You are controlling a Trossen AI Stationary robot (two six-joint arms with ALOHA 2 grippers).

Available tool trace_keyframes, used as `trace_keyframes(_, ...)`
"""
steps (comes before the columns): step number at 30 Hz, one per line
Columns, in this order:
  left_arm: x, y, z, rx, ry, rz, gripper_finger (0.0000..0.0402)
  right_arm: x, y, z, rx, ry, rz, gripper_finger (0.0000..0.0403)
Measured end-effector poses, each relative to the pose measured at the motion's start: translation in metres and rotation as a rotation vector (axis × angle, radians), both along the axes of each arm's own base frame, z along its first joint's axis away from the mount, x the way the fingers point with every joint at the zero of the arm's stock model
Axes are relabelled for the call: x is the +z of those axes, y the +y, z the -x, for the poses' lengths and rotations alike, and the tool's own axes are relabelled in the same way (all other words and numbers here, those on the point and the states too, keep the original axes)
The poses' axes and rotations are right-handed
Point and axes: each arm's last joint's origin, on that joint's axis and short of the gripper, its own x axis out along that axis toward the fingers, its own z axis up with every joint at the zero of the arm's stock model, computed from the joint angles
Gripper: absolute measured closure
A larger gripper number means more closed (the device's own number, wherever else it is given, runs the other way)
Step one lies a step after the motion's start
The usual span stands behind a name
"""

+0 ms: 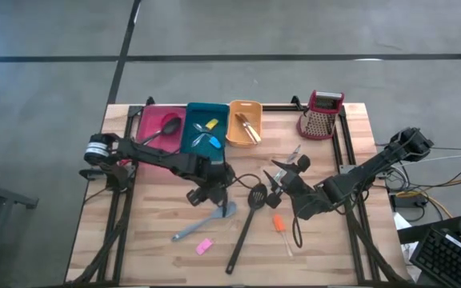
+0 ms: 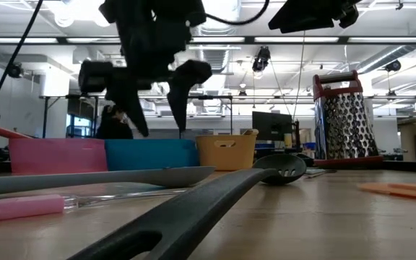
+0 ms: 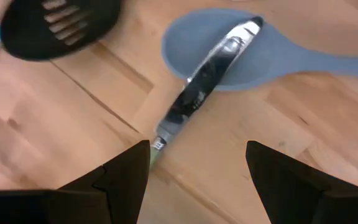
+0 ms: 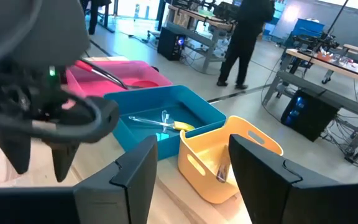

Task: Pick & Place Kitchen Items
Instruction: Put the green knife into the yellow bin

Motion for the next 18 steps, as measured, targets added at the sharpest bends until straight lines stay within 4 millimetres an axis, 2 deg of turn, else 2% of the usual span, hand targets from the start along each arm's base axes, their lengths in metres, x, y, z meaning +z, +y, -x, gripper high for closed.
trace_keyframes(6, -0.009, 0.001, -0.001, -0.047, -0.048, -0.020, 0.0133, 0.000, 0.000, 0.000, 0.000, 0.000, 0.000, 0.0229)
trace_keyframes(10, -0.006, 0.000, -0.006, -0.079, -0.097, -0.033, 0.0133, 0.000, 0.000, 0.000, 0.000, 0.000, 0.000, 0.0236)
trace_keyframes(18, -0.013, 0.003, -0.010, -0.072, -0.096, -0.044, 0.0133, 0.000, 0.000, 0.000, 0.000, 0.001, 0.001, 0.0219)
